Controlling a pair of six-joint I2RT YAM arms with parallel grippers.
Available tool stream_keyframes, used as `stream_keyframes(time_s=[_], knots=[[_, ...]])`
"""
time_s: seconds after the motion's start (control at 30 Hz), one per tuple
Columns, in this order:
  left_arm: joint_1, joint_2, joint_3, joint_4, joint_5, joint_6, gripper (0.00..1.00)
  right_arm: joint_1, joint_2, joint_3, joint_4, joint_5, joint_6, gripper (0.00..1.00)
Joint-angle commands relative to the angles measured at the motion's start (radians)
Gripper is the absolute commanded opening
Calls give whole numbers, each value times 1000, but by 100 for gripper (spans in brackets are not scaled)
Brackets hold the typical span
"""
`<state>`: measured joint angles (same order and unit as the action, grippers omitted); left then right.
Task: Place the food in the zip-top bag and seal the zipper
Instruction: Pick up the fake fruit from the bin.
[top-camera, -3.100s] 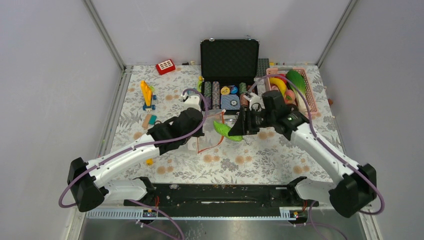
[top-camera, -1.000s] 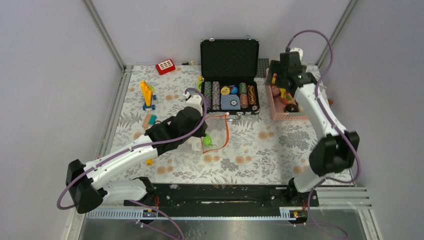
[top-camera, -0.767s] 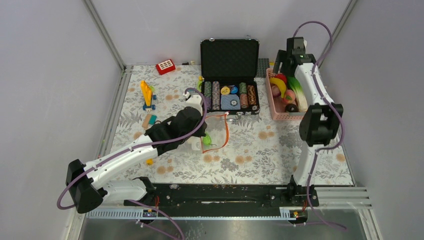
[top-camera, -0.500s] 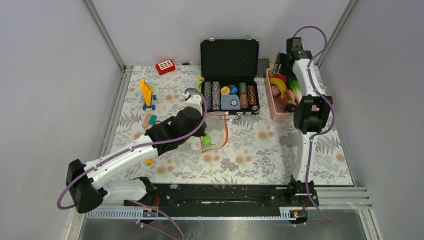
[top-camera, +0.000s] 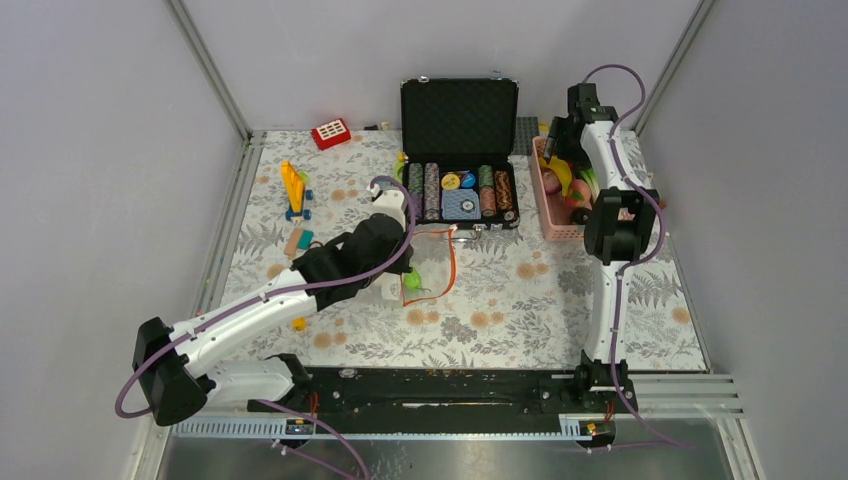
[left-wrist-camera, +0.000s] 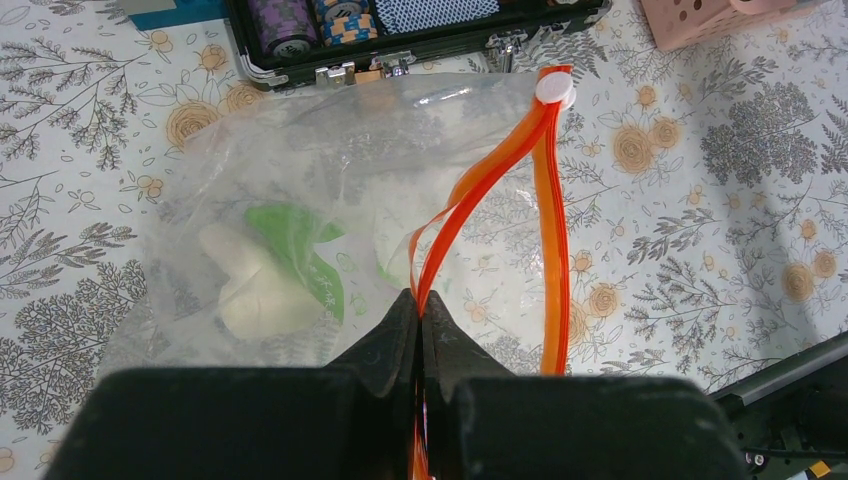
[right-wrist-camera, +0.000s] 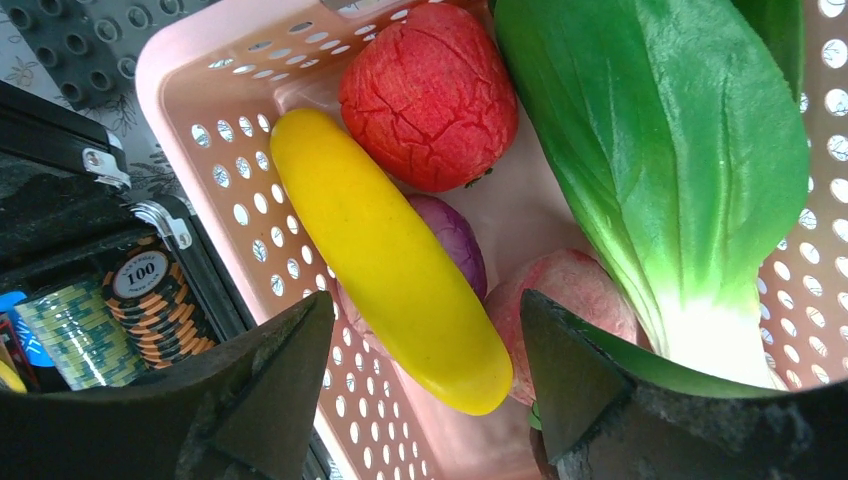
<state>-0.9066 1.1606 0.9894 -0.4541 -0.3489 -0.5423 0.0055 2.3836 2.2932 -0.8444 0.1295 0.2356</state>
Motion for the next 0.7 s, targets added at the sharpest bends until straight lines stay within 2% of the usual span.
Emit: stream_keyframes(time_s=[0.0,0.27,0.53,0.67], knots=[[4,2,6,44,-18,12,0,1,21,-6,-12,-18,6,75],[4,7,8,45,-10,13,0,1,24,-30,-9,-47,7,63],[3,8,9,46,-4,10,0,1,-14,-71,-3,-23,-1,33],[3,4,8,46,-3,6,0,1,-63,-107,-3,4,-22,23]])
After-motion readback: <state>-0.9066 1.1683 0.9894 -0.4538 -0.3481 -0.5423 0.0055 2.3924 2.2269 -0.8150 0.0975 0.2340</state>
